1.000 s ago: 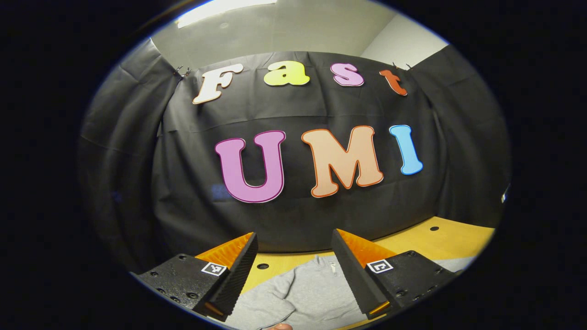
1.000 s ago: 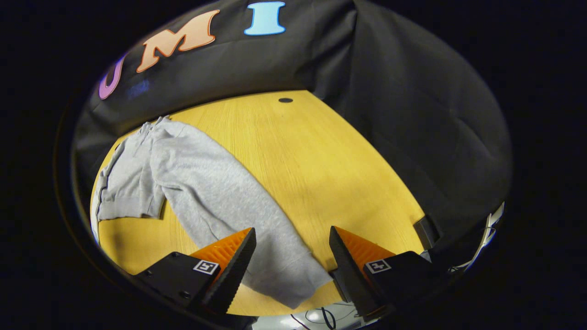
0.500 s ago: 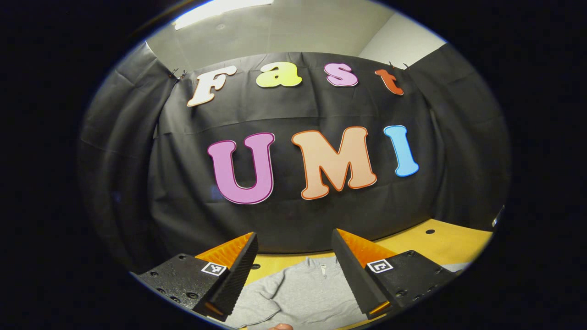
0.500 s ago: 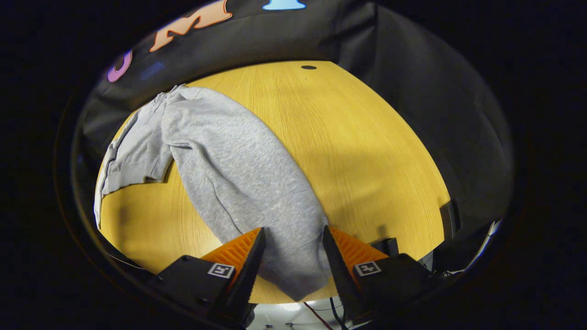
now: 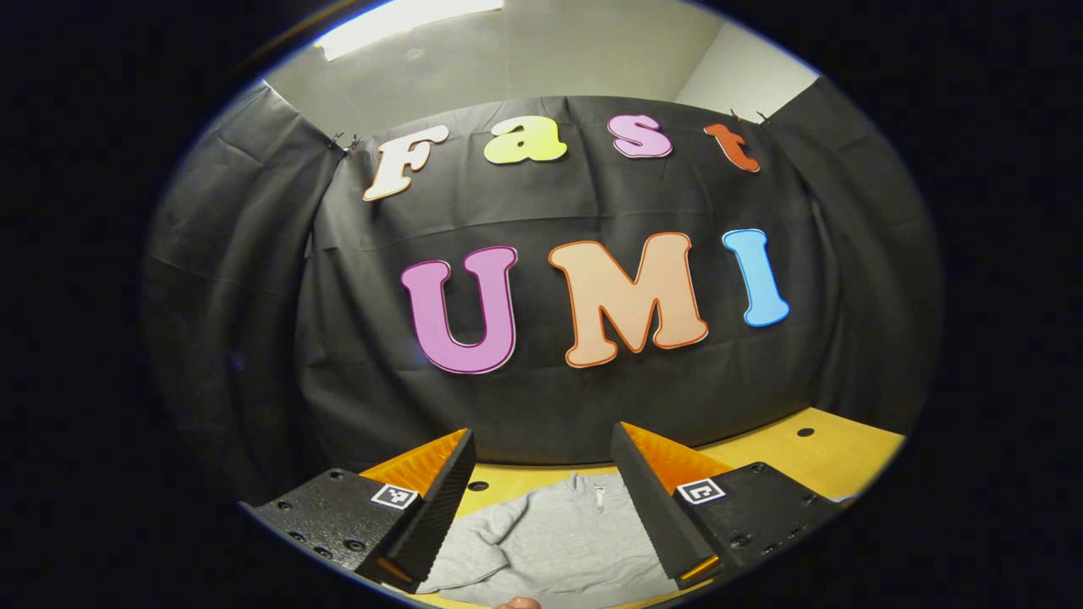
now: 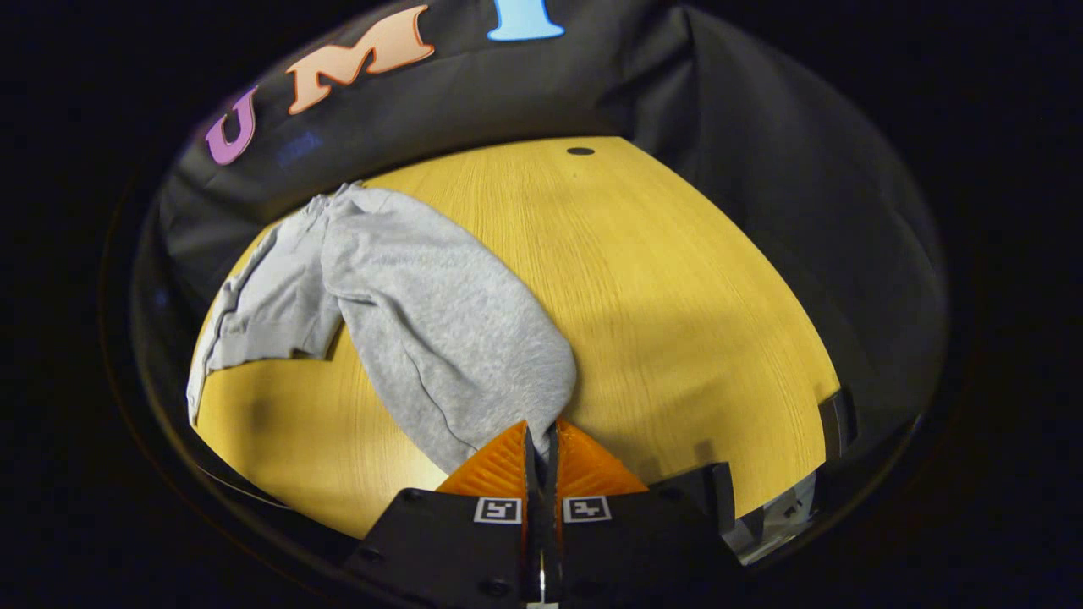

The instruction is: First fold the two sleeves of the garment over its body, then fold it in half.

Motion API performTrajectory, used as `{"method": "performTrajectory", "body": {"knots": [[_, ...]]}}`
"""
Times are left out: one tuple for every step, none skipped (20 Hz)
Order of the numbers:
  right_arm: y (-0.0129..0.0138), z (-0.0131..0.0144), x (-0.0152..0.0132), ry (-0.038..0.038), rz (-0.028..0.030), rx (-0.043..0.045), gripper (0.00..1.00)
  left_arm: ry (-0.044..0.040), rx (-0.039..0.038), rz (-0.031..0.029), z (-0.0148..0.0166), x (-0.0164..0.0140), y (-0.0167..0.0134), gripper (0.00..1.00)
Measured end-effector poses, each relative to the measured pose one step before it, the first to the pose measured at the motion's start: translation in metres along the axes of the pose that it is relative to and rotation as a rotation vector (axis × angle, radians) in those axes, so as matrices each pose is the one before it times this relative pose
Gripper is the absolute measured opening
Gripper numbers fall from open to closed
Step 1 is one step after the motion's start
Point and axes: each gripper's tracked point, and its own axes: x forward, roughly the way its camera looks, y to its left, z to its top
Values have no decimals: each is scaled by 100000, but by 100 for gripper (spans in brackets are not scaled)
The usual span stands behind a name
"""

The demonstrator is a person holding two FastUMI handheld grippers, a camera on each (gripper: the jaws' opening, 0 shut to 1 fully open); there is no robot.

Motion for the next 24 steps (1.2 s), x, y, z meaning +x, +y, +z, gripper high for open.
{"method": "performTrajectory", "body": {"knots": [[345,792,-61,-588,1228,4041,4,348,-35,32,-123,11,90,99],[675,1135,-241,-2198,2080,4712,4,531,227,-352,-256,142,50,94],[536,1310,-32,-2544,662,3320,4,185,308,-709,-6,219,210,95],[345,659,155,-616,291,2143,4,1052,319,-540,-335,54,351,95],[735,699,68,-240,1039,1121,4,-280,-13,-219,19,-47,489,94],[697,600,291,-996,426,-298,2,-813,-168,654,200,-26,885,95],[622,762,319,-860,-74,-701,4,420,249,906,-93,121,786,95],[909,804,337,-1574,381,-80,4,499,478,923,-379,2,849,94],[1085,916,138,-1038,1040,234,4,-382,210,1042,4,116,1012,99],[971,534,253,-1666,409,181,4,795,455,1022,-304,161,889,99],[1014,655,379,-1069,1028,73,4,722,577,1163,-289,113,931,94],[951,570,401,-1087,593,117,4,132,277,1203,-128,150,967,100],[991,628,369,-632,879,173,4,-134,130,1154,7,44,948,99],[902,329,445,-304,416,-57,4,50,242,1185,-130,161,836,94],[825,686,428,-794,477,-63,4,193,329,1337,-148,71,915,99],[961,495,305,-449,965,-102,4,438,221,1179,-307,58,730,99],[917,690,257,-936,860,-19,4,554,66,1442,-221,14,887,99],[1088,600,532,-977,1202,-50,4,552,-125,1181,-360,28,799,99],[1082,610,467,-732,1264,-146,4,666,12,1401,-253,-57,809,94],[874,584,285,-928,1059,-128,4,533,5,1300,-223,56,825,99],[1112,739,486,-830,1256,-92,4,343,-28,1204,-160,-62,721,95],[1091,751,516,-845,1416,207,4,450,78,1517,-232,-70,846,95],[1132,758,536,-691,1419,425,4,311,30,1488,-70,-37,840,95],[1105,340,523,-344,1475,395,4,246,42,1618,-109,-151,886,95]]}}
